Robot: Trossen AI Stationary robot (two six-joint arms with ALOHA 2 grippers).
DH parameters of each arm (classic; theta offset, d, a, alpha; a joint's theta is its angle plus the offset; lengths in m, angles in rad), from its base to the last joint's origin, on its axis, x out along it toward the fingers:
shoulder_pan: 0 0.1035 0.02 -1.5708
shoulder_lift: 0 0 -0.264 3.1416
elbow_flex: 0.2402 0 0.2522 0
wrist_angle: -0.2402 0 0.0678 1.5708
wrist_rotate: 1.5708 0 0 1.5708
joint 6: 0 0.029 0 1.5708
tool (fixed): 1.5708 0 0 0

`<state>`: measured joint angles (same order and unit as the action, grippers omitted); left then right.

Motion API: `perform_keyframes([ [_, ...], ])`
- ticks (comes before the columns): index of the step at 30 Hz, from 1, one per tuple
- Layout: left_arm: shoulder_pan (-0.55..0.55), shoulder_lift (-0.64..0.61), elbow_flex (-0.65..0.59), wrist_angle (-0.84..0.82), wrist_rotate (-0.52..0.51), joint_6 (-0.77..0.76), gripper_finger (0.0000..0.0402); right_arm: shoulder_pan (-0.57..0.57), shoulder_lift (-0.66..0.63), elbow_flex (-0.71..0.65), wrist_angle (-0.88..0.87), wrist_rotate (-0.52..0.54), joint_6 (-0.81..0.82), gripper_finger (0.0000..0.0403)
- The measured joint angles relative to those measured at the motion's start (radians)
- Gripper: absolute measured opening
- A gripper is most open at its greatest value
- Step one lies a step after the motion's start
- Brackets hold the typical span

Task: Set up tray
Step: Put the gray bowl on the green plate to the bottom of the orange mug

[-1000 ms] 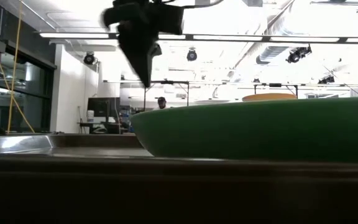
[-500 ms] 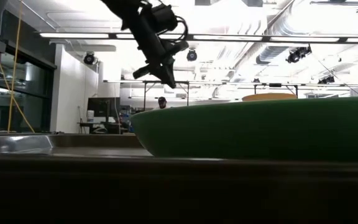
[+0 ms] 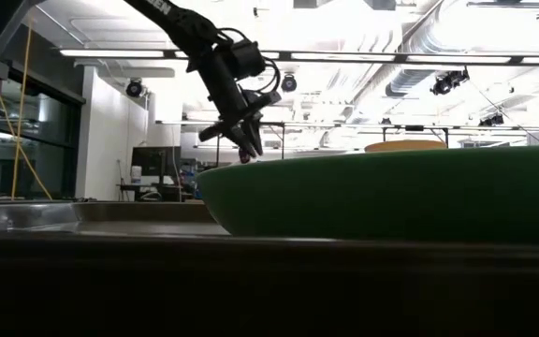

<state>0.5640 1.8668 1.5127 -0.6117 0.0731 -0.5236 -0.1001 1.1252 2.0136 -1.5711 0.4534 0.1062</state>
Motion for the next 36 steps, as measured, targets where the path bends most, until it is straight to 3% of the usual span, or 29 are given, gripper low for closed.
perform_keyframes([
  [8,0.005,0.019,0.000,-0.025,-0.036,0.001,0.0259,0.000,0.000,0.000,0.000,-0.008,-0.002,0.0191],
  [13,0.007,0.019,0.000,-0.053,-0.090,0.018,0.0310,0.000,0.000,0.000,0.000,-0.008,-0.002,0.0191],
  [26,0.005,0.066,0.001,-0.029,-0.130,0.029,0.0294,0.000,0.000,0.000,0.000,-0.004,-0.010,0.0191],
  [36,0.005,0.151,0.000,-0.028,-0.034,0.017,0.0294,0.000,-0.001,0.000,0.000,-0.004,-0.011,0.0191],
])
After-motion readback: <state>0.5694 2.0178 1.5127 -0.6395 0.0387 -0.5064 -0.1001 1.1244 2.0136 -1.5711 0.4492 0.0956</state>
